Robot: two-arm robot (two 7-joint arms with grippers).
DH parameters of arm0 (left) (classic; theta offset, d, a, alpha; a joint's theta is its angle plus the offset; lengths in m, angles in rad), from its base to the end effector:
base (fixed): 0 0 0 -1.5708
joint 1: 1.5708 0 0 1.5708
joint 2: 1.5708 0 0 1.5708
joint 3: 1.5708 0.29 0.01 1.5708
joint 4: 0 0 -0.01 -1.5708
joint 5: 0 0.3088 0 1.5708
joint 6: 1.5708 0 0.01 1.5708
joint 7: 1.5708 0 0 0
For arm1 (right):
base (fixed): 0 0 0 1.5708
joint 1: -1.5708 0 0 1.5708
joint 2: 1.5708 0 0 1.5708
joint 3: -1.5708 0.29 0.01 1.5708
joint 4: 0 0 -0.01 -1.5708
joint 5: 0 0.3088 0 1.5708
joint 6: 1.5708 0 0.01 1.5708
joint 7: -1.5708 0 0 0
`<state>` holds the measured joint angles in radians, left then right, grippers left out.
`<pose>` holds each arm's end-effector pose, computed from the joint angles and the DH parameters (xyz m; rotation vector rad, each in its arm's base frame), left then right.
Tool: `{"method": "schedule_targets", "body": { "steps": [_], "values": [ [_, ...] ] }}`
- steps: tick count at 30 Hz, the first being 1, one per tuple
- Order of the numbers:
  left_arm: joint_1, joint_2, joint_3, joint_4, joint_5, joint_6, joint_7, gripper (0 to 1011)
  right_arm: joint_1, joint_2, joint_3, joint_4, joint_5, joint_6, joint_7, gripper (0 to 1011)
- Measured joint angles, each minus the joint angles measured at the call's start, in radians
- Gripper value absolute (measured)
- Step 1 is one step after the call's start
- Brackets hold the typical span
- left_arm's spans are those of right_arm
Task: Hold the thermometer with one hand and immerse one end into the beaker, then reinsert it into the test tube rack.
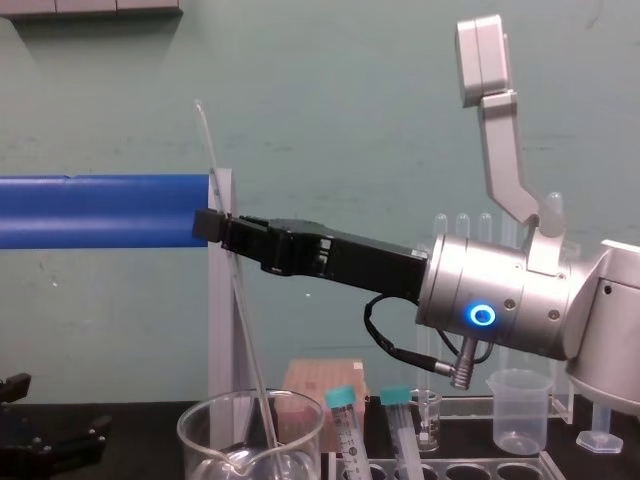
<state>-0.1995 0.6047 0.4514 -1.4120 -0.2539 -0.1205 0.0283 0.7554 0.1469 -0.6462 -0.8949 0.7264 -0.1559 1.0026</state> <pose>0.3581 0.0827 -0.3023 0.3045 -0.2850 1.2480 0.4993 0.0773 -0.2346 0.2178 0.0199 -0.2073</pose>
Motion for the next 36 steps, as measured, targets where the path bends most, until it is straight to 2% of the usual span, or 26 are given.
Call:
{"method": "schedule_targets", "body": {
  "steps": [20,36],
  "values": [
    [0.0,0.0,0.0,0.0,0.0,0.0,0.0,1008,-0.011,-0.013,0.01,0.002,-0.004,-0.001,-0.001,57],
    [0.0,0.0,0.0,0.0,0.0,0.0,0.0,1008,-0.003,-0.028,0.019,0.03,0.0,-0.01,0.011,58]
  ]
}}
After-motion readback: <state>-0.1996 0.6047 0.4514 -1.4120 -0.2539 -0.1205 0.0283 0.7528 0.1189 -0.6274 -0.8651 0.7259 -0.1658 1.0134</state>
